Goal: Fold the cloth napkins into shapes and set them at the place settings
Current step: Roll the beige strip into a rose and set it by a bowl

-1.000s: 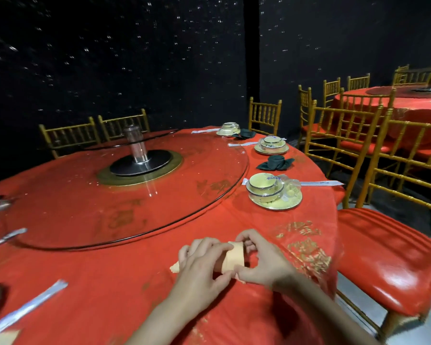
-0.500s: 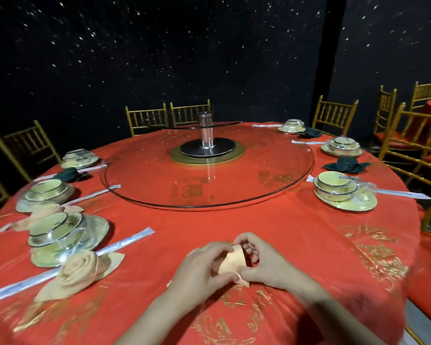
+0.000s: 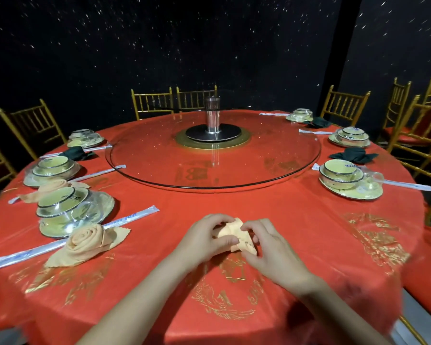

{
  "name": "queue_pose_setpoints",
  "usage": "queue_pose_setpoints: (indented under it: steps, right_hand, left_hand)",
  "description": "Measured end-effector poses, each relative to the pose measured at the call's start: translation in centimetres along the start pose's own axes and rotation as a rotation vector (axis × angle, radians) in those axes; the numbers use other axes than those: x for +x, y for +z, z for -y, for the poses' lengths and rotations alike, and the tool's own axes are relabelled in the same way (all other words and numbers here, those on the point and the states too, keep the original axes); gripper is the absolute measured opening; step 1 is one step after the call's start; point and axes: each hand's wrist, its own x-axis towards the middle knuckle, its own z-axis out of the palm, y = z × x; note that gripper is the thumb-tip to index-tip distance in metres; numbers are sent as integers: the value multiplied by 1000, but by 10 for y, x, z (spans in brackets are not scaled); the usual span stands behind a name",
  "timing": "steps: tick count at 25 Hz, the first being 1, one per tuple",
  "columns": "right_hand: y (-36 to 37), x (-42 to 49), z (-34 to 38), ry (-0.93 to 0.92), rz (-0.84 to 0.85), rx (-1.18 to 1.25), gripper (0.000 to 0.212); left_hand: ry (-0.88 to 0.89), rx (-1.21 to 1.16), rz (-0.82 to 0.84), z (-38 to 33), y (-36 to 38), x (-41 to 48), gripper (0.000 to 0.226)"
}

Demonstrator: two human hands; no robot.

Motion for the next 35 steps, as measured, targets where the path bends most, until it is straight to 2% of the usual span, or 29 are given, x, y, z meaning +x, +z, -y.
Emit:
queue_pose_setpoints:
  steps: [2, 5, 8, 11, 13, 15, 18, 22, 25, 27, 29, 33, 35]
  right_hand:
    - [0, 5, 1, -6, -124, 14, 32]
    - [-5, 12, 0, -7, -310, 167, 16]
    - [-10, 11, 6, 51, -340, 240, 23]
    - [-10, 12, 4, 161, -332, 359, 29]
    - [-10, 16, 1, 177, -290, 409, 27]
    - [-8, 24, 2, 153, -230, 353, 19]
    - [-6, 38, 4, 106, -187, 256, 11]
    - [-4, 53, 6, 75, -129, 244, 19]
    - [-3, 60, 5, 53, -43, 262, 31]
    - [-5, 61, 3, 43, 26, 286, 36]
    - [-7, 57, 3, 44, 52, 320, 26]
    - [-5, 59, 1, -75, 75, 98, 37]
    - [-3, 67, 0, -38, 19, 118, 30]
  left_hand:
    - [-15, 39, 63, 0, -4, 3, 47]
    - [44, 145, 122, -3, -7, 6, 51]
    - [72, 229, 82, -12, -5, 6, 42]
    - [55, 182, 43, -11, -4, 7, 35]
    - [30, 42, 34, -6, -6, 8, 29]
    - [-17, -86, 23, 0, -9, 13, 21]
    - [-85, -146, 21, 5, -17, 24, 17]
    - [-40, -56, 0, 10, -22, 31, 9]
    - [74, 104, -32, 10, -25, 29, 11]
    - [90, 116, -4, 13, -29, 27, 16]
    - [101, 141, 27, 14, -33, 28, 24]
    - [97, 194, 58, 11, -37, 35, 24]
    - [63, 173, 96, 10, -40, 38, 22]
